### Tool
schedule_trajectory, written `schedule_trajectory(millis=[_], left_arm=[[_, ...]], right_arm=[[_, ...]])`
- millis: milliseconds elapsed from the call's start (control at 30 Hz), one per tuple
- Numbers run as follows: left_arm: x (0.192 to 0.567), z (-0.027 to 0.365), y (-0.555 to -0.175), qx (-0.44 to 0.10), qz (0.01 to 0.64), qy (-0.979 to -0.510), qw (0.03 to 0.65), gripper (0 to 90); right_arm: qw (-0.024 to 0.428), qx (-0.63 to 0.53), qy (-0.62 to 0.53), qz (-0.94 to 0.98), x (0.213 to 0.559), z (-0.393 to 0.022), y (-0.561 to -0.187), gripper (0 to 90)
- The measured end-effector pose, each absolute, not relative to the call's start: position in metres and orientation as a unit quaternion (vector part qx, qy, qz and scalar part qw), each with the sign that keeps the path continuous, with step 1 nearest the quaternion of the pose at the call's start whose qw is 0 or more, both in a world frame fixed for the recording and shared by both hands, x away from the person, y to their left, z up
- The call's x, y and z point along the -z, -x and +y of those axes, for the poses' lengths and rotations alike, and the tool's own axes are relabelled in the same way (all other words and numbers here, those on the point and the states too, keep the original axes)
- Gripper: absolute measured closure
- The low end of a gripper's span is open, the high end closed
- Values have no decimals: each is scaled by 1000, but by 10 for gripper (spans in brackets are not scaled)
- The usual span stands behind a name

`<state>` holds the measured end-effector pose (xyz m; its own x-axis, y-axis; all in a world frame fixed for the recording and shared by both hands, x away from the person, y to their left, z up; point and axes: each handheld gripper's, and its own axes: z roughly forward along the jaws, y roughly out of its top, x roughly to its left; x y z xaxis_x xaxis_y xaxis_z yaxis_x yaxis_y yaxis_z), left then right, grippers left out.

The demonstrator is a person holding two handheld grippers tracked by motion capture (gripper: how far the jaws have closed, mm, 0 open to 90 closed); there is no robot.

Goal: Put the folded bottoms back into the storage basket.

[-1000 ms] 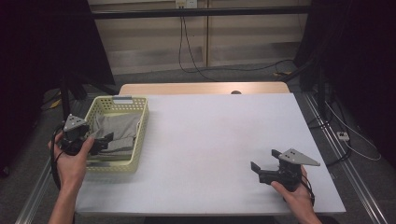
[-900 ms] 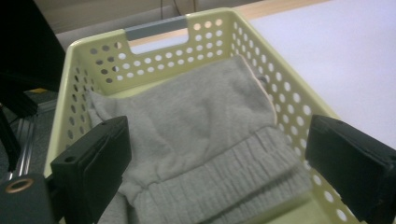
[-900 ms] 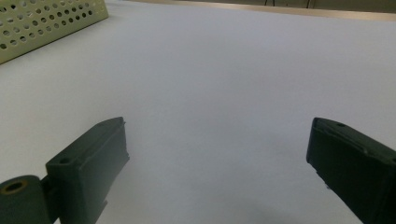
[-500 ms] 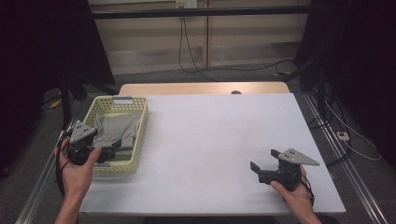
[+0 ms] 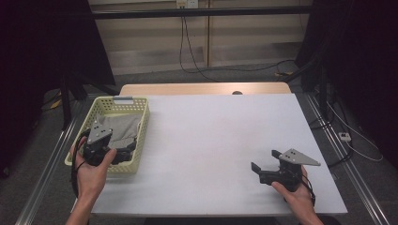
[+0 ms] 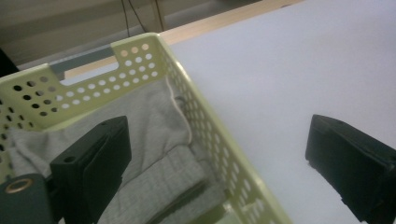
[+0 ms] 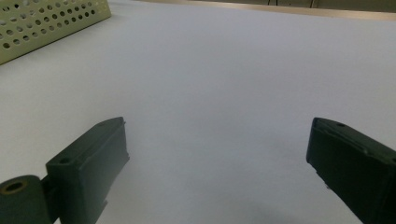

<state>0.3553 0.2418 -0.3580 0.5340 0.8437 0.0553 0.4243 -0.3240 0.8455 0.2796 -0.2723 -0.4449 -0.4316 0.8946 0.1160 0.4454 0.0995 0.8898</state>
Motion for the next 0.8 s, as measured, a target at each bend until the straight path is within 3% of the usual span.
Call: schedule_trajectory(millis=[567,800], left_arm=[[369,188,-360,-242,382,-783,427,55],[382,171,-357,-212,359,-800,431,54]], right_arm=[[235,-472,-478,702,445,-272,-280,53],[235,-472,-477,703,445,-272,-280,53]])
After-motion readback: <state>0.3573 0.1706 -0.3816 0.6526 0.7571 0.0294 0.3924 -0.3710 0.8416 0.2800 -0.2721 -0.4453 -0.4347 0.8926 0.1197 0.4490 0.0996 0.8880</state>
